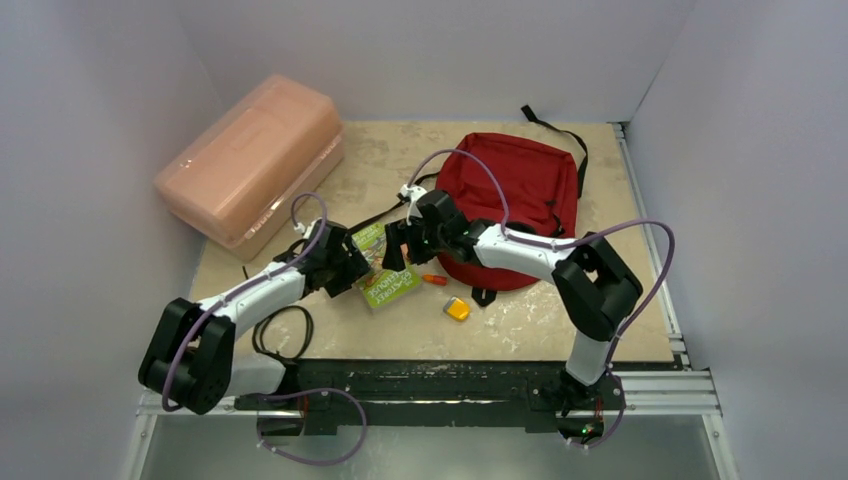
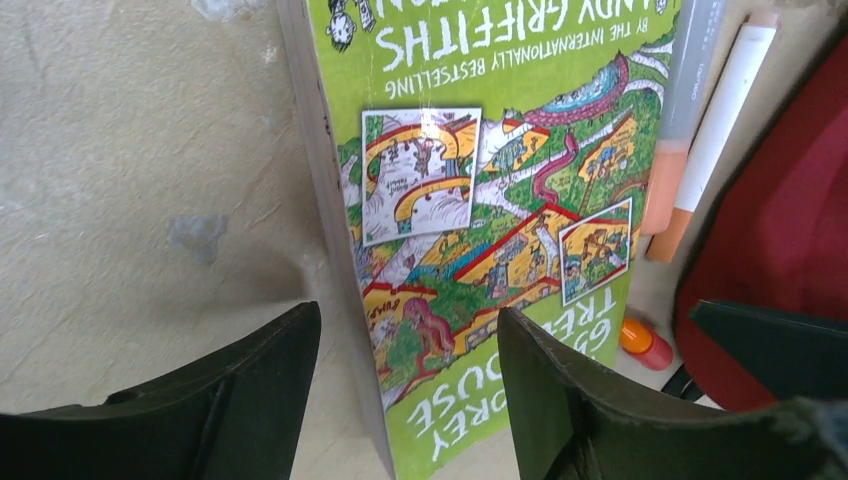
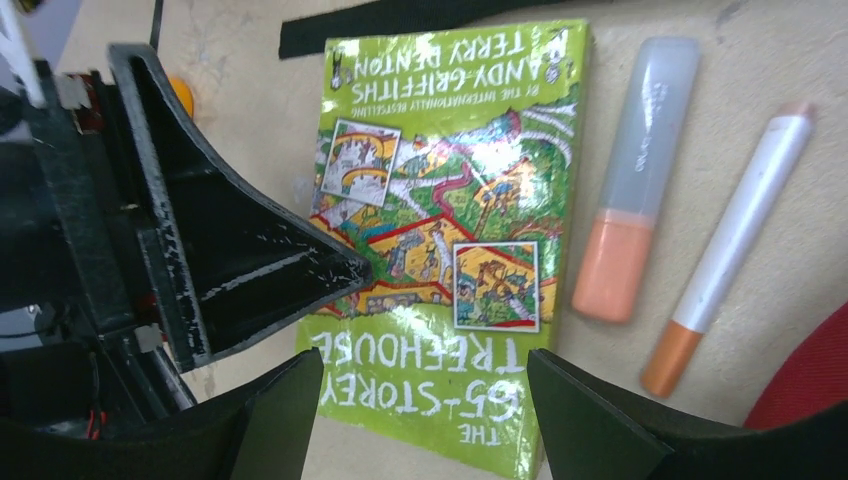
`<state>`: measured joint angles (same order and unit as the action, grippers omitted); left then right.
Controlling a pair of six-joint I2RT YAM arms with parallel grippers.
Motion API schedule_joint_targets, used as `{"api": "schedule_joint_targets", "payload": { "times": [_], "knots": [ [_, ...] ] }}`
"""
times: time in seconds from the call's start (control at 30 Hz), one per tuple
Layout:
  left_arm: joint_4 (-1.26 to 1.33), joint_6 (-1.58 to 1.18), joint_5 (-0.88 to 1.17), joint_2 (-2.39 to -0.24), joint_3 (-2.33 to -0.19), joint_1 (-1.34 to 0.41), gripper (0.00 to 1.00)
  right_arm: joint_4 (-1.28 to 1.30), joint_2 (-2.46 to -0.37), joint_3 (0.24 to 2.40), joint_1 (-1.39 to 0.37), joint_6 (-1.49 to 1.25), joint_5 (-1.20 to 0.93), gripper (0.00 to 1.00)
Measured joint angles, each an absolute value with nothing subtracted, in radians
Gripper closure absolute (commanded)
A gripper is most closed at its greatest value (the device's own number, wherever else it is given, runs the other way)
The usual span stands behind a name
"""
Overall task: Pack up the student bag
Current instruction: Pick up the book from the center of the board.
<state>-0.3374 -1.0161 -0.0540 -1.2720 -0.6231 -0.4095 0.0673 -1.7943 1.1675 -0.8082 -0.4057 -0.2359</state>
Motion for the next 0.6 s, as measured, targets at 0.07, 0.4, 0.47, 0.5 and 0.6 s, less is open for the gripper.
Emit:
{"api": "schedule_joint_targets", "payload": {
  "times": [0.07, 0.4, 0.47, 0.5, 0.6],
  "knots": [
    [-0.296, -1.037, -0.049, -1.300, -0.614, -0.407, 0.38, 0.042, -1.790, 1.160, -0.793, -0.412, -0.238, 0.21],
    [-0.186, -1.108, -0.030, -1.332, -0.574, -0.400, 0.39, 0.015, -1.803, 1.116, -0.757, -0.421, -0.229, 0.30],
    [-0.176, -1.112, -0.030, -1.332, -0.570, -0.400, 0.40, -0.002, -1.815, 1.106, -0.756, -0.422, -0.233, 0.33],
    [-0.170, -1.115, -0.029, -1.331, -0.567, -0.400, 0.41, -0.009, -1.824, 1.102, -0.756, -0.422, -0.238, 0.34],
    [-0.153, -1.124, -0.028, -1.328, -0.557, -0.400, 0.44, -0.031, -1.870, 1.098, -0.756, -0.430, -0.245, 0.34]
  ]
}}
